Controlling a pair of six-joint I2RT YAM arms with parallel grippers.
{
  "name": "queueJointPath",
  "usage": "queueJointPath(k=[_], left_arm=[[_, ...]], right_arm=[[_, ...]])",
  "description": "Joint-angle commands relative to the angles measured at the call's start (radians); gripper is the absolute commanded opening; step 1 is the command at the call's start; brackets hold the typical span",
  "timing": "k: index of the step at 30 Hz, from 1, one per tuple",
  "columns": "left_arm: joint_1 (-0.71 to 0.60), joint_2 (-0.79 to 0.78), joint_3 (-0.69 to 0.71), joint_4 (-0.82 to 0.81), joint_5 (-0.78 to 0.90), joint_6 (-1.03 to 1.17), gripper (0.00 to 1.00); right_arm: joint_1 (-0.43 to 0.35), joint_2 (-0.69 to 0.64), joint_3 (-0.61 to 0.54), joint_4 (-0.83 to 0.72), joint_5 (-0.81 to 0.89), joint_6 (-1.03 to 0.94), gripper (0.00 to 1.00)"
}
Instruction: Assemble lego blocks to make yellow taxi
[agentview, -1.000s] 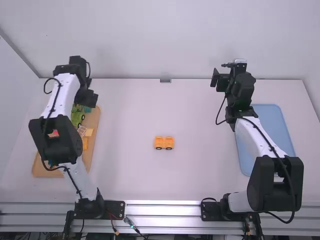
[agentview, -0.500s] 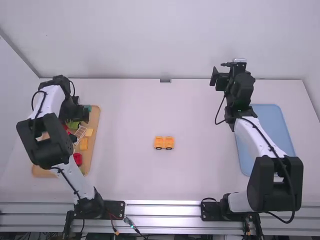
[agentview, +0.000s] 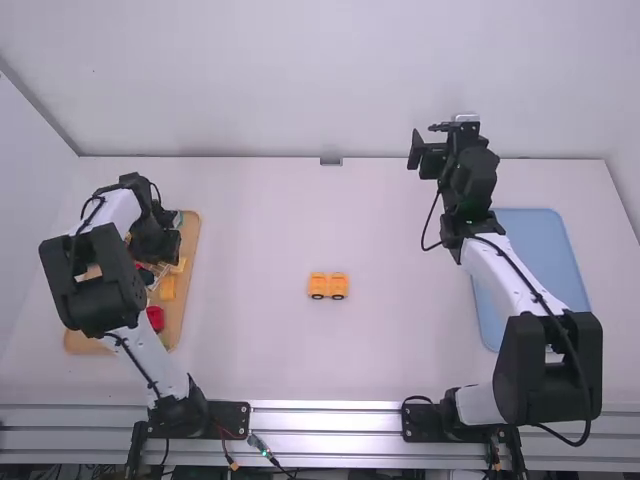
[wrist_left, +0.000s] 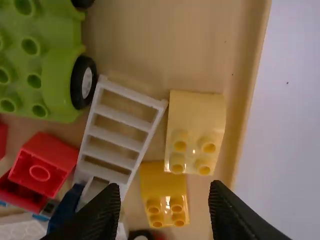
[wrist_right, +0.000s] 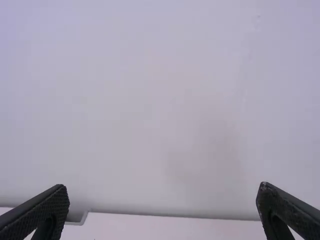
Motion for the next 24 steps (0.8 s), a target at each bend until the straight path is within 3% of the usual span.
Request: queueJointPath(k=[1, 11, 16, 24], left_arm=[[-0.003, 0.006, -0.024, 0.001, 0.012, 0.022, 0.47], [-0.003, 0.006, -0.042, 0.047, 0.032, 0.022, 0.57], [-0.003, 0.006, -0.042, 0.062, 0.134, 0.074, 0.48], [-0.003, 0.006, -0.042, 0.052, 0.140, 0.069, 0.49]], right_arm=[[-0.005, 0.010, 0.034, 0.006, 0.001, 0.004, 0.99], [-0.005, 0.010, 0.034, 0.006, 0.001, 0.004, 0.99], [-0.005, 0.010, 0.034, 0.006, 0.001, 0.004, 0.99], [-0.005, 0.010, 0.034, 0.002, 0.002, 0.004, 0.99]])
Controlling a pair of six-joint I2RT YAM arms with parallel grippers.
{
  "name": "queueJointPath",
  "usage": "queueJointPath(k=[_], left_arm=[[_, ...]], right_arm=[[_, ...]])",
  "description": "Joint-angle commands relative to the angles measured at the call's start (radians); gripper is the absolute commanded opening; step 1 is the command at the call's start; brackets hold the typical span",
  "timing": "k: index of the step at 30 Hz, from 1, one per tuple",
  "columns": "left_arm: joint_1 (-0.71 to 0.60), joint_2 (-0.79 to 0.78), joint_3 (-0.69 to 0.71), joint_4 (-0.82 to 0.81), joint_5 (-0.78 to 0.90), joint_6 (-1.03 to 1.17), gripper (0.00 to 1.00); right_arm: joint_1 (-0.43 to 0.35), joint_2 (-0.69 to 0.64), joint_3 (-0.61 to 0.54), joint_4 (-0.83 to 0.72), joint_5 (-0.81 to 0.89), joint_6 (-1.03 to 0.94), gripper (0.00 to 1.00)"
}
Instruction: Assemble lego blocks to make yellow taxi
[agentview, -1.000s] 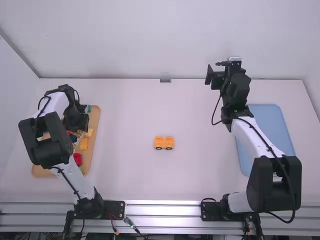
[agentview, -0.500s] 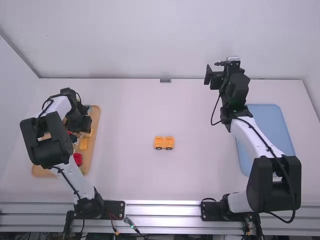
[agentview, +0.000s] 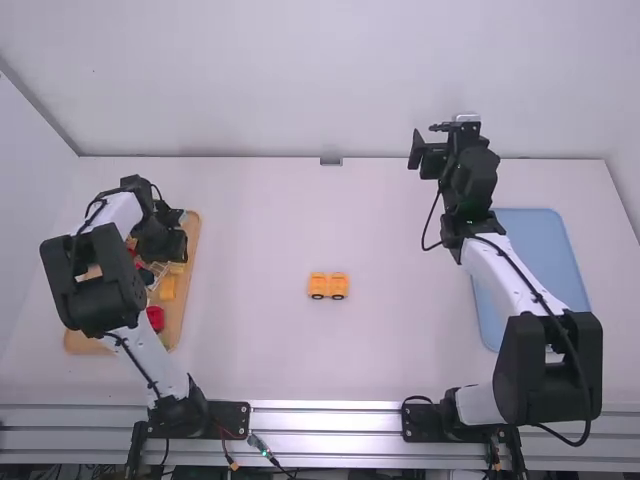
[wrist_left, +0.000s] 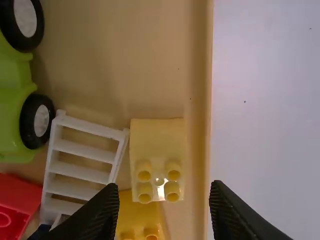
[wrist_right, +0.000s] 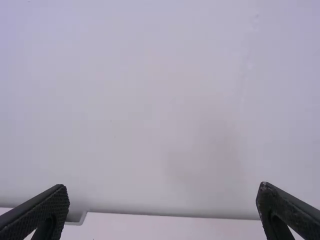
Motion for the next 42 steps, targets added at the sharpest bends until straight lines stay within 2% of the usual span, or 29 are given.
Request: queueJointPath(k=[1, 10, 30, 42], left_arm=[[-0.002, 0.006, -0.014, -0.007, 0.021, 0.017, 0.49], [-0.010, 0.006, -0.018, -0.012, -0.078, -0.079, 0.49], [-0.010, 0.006, -0.143, 0.165, -0.056, -0.034, 0.44], [-0.010, 0.006, -0.148, 0.180, -0.047, -0.034, 0.43]], right_arm=[[-0.003, 0.010, 0.034, 0.003, 0.002, -0.001, 0.99], [-0.003, 0.010, 0.034, 0.004, 0.002, -0.001, 0.99], [0.010, 0.010, 0.034, 0.004, 0.002, -0.001, 0.99], [0.010, 0.010, 0.034, 0.003, 0.002, -0.001, 0.99]])
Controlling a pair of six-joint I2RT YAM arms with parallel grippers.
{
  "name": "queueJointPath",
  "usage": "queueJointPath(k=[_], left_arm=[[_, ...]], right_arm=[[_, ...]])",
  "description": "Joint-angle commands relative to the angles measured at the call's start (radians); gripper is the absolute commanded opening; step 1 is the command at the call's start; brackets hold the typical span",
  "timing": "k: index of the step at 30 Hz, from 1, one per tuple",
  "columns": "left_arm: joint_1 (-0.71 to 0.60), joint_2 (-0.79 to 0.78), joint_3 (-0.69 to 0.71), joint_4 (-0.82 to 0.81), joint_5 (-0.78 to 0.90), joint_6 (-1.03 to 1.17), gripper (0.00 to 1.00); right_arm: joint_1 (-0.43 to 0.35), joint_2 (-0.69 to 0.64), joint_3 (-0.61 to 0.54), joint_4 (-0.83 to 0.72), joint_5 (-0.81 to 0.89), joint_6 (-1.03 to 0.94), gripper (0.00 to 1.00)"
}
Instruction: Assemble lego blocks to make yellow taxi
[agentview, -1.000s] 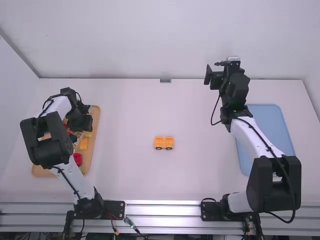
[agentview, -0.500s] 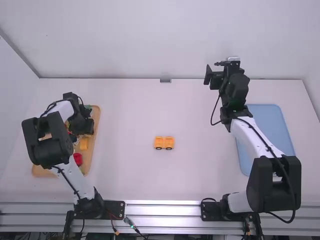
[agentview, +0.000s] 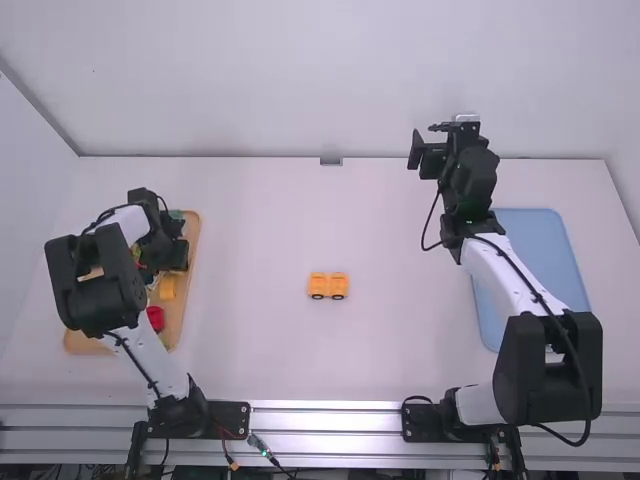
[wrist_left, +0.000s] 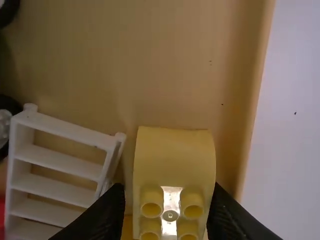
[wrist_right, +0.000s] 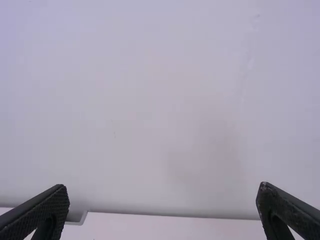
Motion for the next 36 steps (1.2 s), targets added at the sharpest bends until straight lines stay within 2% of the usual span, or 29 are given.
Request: queueJointPath(k=[1, 8, 14, 16, 20, 22, 24, 27, 30, 33, 36], left_arm=[[-0.006, 0.006, -0.010, -0.003, 0.008, 0.018, 0.43], [-0.006, 0.006, -0.025, 0.024, 0.007, 0.022, 0.49], [-0.006, 0.006, -0.039, 0.039, -0.002, 0.026, 0.46], [-0.006, 0.006, -0.039, 0.043, -0.001, 0.026, 0.35], [-0.006, 0.006, -0.039, 0.042, -0.002, 0.026, 0.30], [-0.006, 0.006, -0.039, 0.042, -0.004, 0.026, 0.25], [-0.006, 0.006, -0.029, 0.031, 0.000, 0.024, 0.14], [-0.006, 0.006, -0.006, 0.011, 0.000, 0.021, 0.08], [-0.006, 0.006, 0.023, -0.005, -0.004, -0.016, 0.08], [-0.016, -0.002, 0.060, -0.035, 0.003, -0.043, 0.02], [-0.037, -0.029, 0.060, -0.037, -0.001, -0.042, 0.02]], right_arm=[[0.005, 0.010, 0.034, 0.003, 0.000, 0.001, 0.99], [0.005, 0.010, 0.034, 0.003, 0.000, 0.001, 0.99], [0.005, 0.010, 0.034, 0.005, 0.000, 0.001, 0.99], [0.005, 0.010, 0.034, 0.008, 0.000, 0.001, 0.99], [0.005, 0.010, 0.034, 0.012, 0.000, 0.001, 0.99], [0.005, 0.010, 0.034, 0.011, 0.000, 0.001, 0.99], [0.005, 0.010, 0.034, 0.011, 0.000, 0.001, 0.99], [0.005, 0.010, 0.034, 0.011, 0.000, 0.001, 0.99], [0.005, 0.010, 0.034, 0.011, 0.000, 0.001, 0.99], [0.005, 0.010, 0.034, 0.010, 0.000, 0.001, 0.99], [0.005, 0.010, 0.034, 0.007, 0.000, 0.000, 0.99]])
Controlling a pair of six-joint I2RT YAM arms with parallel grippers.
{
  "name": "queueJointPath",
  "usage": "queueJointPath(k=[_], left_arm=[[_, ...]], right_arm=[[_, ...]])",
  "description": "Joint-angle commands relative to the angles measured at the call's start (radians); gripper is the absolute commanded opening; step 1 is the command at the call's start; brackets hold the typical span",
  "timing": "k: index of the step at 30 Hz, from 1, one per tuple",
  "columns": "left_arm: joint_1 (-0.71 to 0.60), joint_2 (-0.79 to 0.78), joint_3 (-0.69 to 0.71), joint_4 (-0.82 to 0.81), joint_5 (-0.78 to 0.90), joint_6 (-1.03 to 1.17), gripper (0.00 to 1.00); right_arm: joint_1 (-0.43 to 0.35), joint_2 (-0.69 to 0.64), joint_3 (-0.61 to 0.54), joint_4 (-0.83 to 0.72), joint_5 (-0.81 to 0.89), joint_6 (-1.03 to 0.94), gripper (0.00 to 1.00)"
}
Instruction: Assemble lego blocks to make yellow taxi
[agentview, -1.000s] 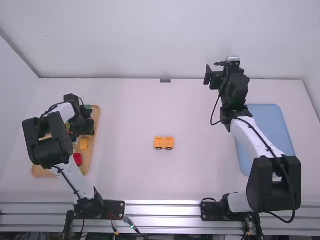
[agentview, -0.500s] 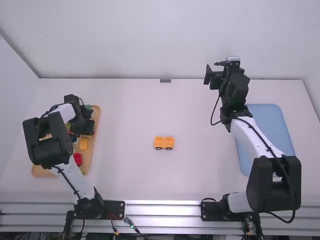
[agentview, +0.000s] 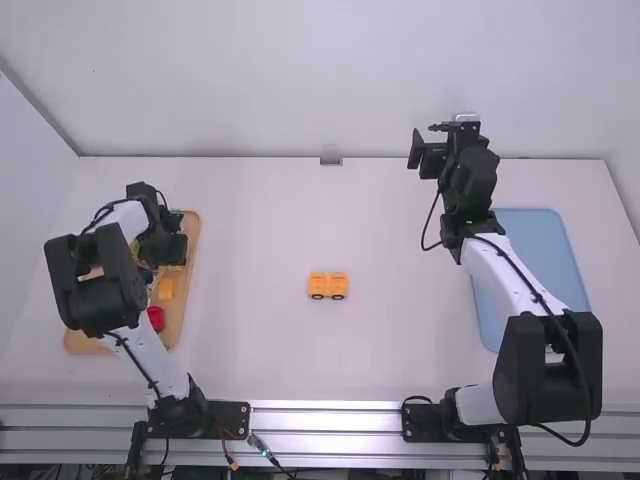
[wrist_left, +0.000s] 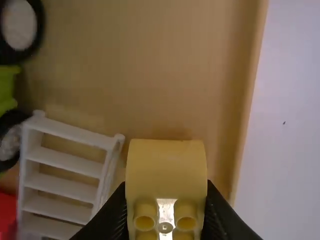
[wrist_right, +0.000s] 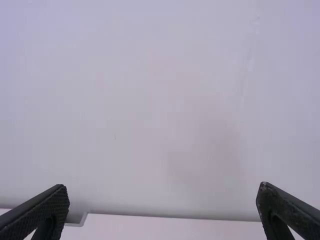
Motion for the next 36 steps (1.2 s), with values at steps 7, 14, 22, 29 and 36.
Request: queueJointPath(k=[7, 14, 22, 29, 36], left_arm=[[-0.177, -0.136, 0.012, -0.040, -0.050, -0.001, 0.03], [-0.417, -0.180, 0.012, -0.073, -0.053, 0.000, 0.05], [-0.666, -0.179, 0.011, -0.118, -0.061, -0.325, 0.06], [-0.765, -0.179, -0.007, -0.114, -0.053, -0.794, 0.02], [-0.761, -0.179, -0.086, -0.055, -0.010, -1.342, 0.02]], right_arm=[[0.004, 0.010, 0.034, -0.015, 0.000, 0.001, 0.99], [0.004, 0.010, 0.034, -0.036, 0.002, 0.002, 0.99], [0.004, 0.010, 0.034, -0.061, 0.003, 0.000, 0.99], [-0.010, 0.010, 0.034, -0.062, 0.000, 0.002, 0.99], [-0.030, 0.010, 0.034, -0.105, 0.000, 0.002, 0.99]])
